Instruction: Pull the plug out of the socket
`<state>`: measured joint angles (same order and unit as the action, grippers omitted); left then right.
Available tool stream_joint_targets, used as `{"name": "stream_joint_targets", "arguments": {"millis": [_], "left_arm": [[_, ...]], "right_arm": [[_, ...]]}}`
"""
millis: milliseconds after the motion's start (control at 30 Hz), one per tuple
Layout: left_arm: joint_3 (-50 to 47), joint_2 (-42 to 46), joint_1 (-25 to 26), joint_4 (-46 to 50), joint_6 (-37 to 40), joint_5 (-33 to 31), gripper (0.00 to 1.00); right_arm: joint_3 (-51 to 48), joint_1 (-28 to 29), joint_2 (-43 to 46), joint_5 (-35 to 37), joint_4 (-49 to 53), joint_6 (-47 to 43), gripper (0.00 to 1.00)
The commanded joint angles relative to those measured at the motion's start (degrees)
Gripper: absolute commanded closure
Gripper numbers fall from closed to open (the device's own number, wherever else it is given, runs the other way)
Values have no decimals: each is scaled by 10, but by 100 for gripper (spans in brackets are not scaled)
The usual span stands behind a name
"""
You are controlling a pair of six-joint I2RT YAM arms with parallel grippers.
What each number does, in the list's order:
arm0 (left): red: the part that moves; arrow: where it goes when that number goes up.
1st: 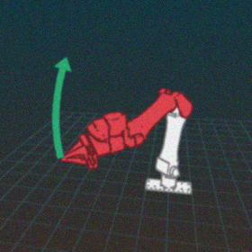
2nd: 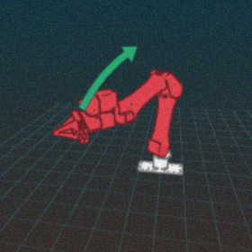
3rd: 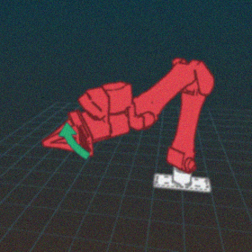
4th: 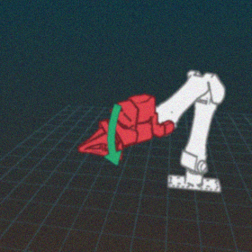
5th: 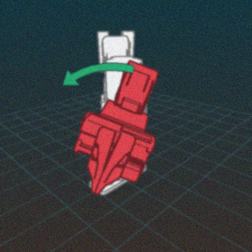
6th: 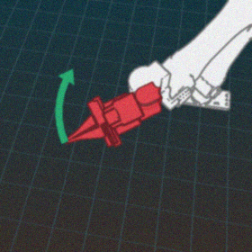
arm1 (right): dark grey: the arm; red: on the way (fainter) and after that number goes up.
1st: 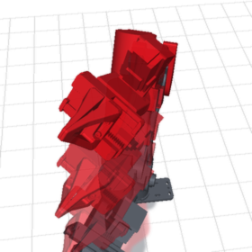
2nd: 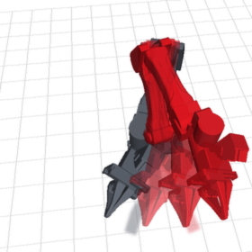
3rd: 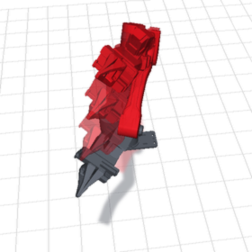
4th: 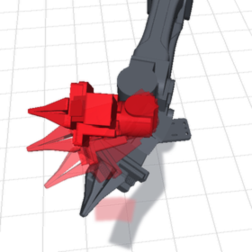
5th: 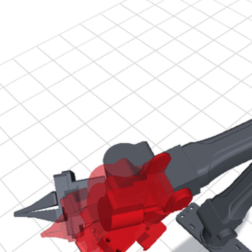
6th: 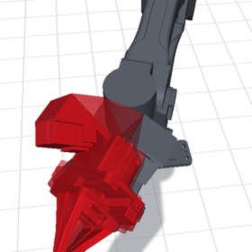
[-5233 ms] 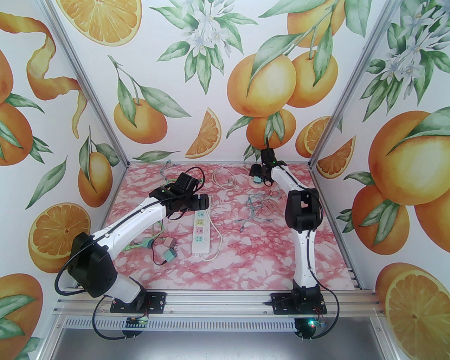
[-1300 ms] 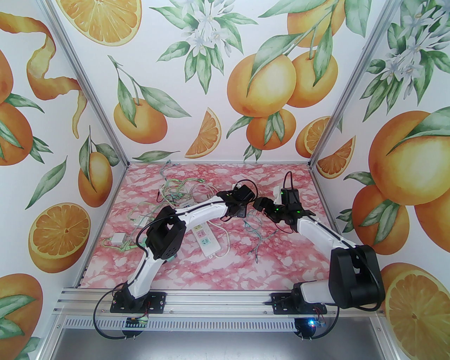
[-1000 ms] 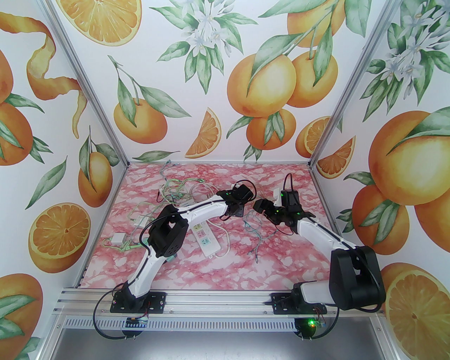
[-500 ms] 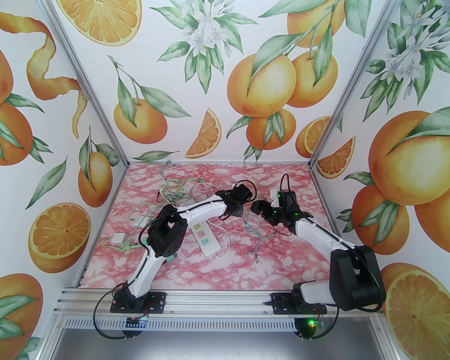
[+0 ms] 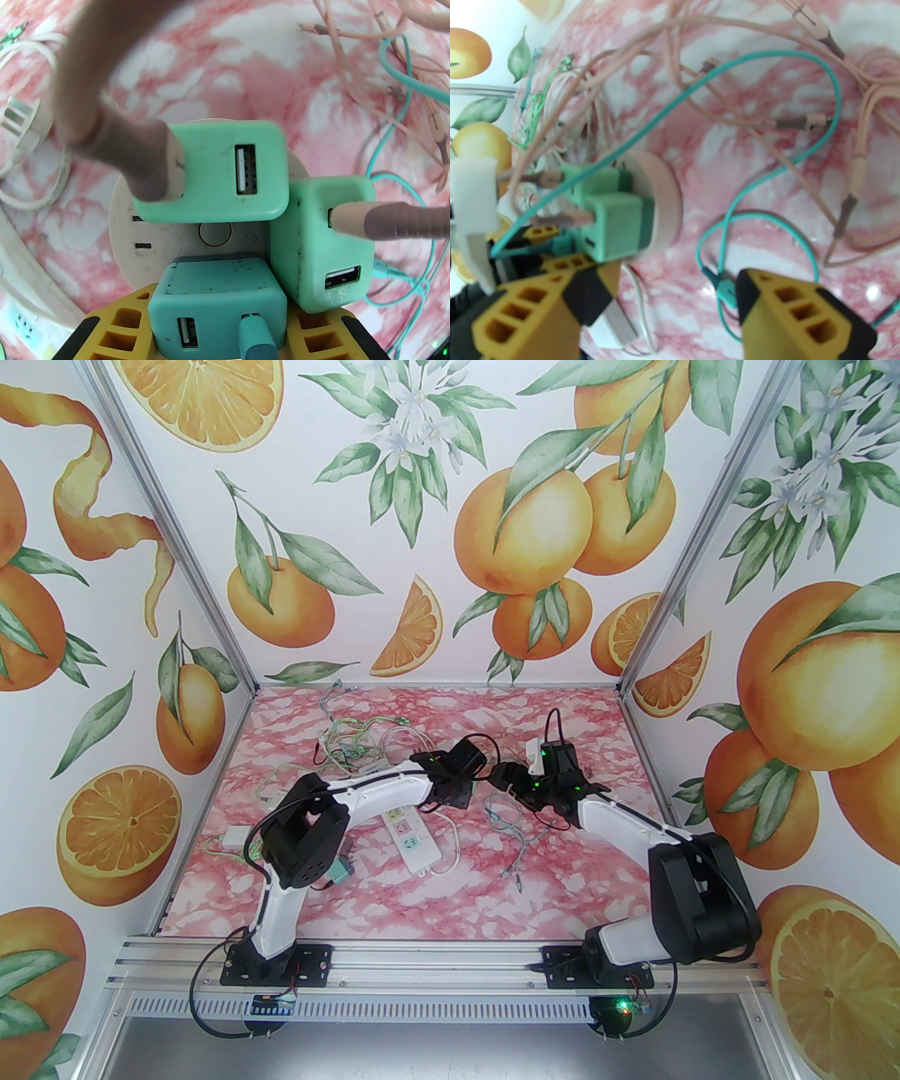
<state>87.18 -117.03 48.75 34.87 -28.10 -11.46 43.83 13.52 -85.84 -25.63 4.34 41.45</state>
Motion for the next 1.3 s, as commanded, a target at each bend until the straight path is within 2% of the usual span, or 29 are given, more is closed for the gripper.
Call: {"name": "stream_joint_targets", "arguments": {"millis": [0,167,567,967,1267], "left_arm": [[-17,41,-3,-19,13,16,66],[-17,34,-3,-20,13,16,64],[-10,16,-2,-38,5,31,64],[-8,15,-3,-50,6,40,64],[-36,41,-25,-93,-25,91,66]], "right_arm": [[17,14,-18,-19,-39,15,27],[10,23,-49,-54,-76,37,34],[-4,29,-82,-90,-113,60,34],[26,29,-119,-31,18,3,45],[36,29,-125,2,79,-33,49]]}}
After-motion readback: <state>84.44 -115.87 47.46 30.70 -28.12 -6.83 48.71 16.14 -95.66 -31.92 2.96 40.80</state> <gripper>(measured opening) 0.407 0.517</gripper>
